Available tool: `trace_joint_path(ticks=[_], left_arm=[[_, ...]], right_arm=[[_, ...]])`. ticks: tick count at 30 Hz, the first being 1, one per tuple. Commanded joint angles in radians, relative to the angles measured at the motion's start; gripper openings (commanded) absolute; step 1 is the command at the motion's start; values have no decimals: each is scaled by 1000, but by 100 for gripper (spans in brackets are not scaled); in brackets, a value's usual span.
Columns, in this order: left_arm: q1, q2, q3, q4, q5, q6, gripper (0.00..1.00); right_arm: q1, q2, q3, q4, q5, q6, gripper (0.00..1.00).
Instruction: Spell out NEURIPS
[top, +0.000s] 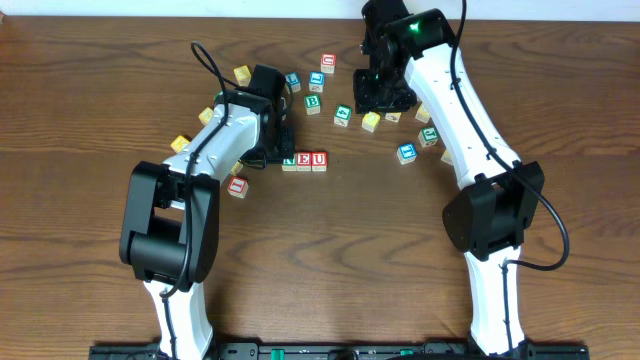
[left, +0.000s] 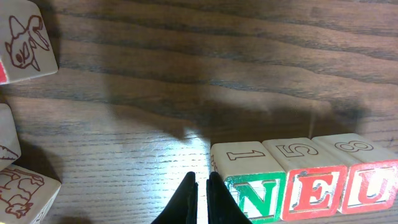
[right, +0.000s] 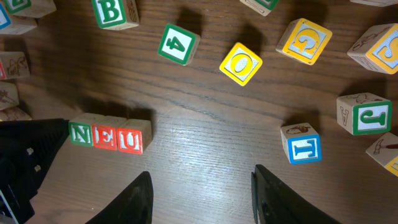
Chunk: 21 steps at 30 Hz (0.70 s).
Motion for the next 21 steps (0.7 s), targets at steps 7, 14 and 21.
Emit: trace_joint_path(ticks=[7, 14, 21], left_arm=[[-21, 17, -6, 4, 16, 5, 8], [-9, 9, 4, -4, 14, 6, 7], [52, -64, 77, -73, 5, 16, 8]], right_arm=[[8, -1, -3, 0, 8, 10, 47], [5, -1, -3, 6, 7, 10, 42], [-18, -1, -3, -8, -9, 10, 41]])
